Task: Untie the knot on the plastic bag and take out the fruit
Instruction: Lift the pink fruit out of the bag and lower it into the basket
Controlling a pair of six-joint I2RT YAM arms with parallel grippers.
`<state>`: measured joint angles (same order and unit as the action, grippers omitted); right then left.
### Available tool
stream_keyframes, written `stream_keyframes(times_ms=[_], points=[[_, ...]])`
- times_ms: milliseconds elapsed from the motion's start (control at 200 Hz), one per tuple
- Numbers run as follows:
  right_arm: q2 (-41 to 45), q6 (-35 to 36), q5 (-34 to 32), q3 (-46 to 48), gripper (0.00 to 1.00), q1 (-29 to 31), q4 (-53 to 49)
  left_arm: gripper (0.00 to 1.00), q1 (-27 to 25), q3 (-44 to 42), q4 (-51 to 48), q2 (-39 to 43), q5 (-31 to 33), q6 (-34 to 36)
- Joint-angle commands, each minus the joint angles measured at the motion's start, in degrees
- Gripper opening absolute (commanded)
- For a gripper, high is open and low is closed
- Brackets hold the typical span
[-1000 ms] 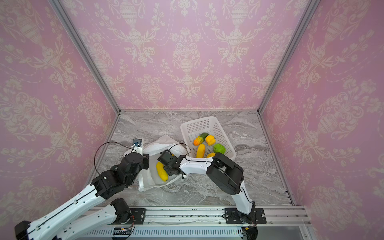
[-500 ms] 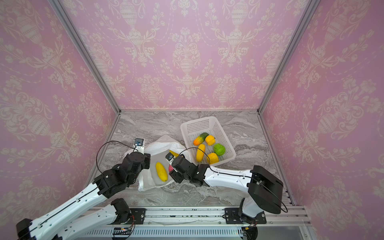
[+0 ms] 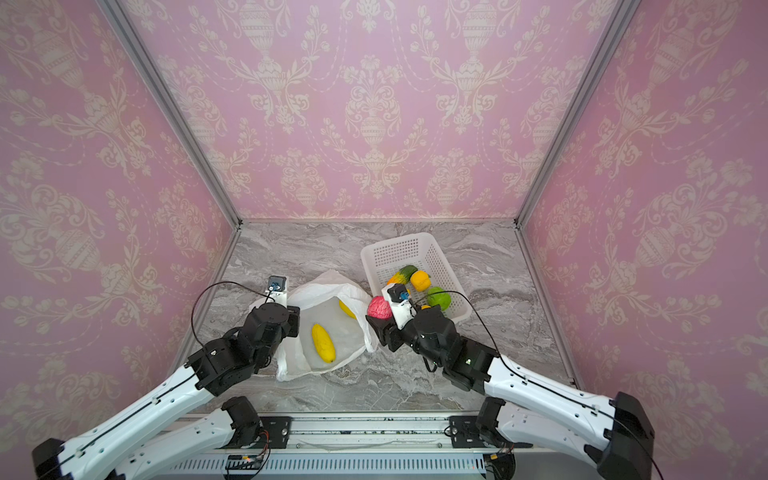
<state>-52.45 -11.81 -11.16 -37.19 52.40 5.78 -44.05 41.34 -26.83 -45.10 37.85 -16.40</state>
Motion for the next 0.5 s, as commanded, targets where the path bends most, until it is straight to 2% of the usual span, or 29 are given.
stream_keyframes(times_ms=[0,215,495], points=[[-0.2,-5.6,-4.8,1.4,0.32,-4.4,-1.8,0.00,0.4,-1.3,0.0,0.2,-0.8,-0.5],[-10.5,-11.7,-2.0,-1.5,0.29,-16.6,-7.5,0.00,0.5,-1.2,0.4,0.2,-0.8,0.1],[-27.7,-13.3,0.5,-4.2,0.28,-20.5,-7.5,0.00,0.6,-1.3,0.6,0.3,-0.9,0.6]])
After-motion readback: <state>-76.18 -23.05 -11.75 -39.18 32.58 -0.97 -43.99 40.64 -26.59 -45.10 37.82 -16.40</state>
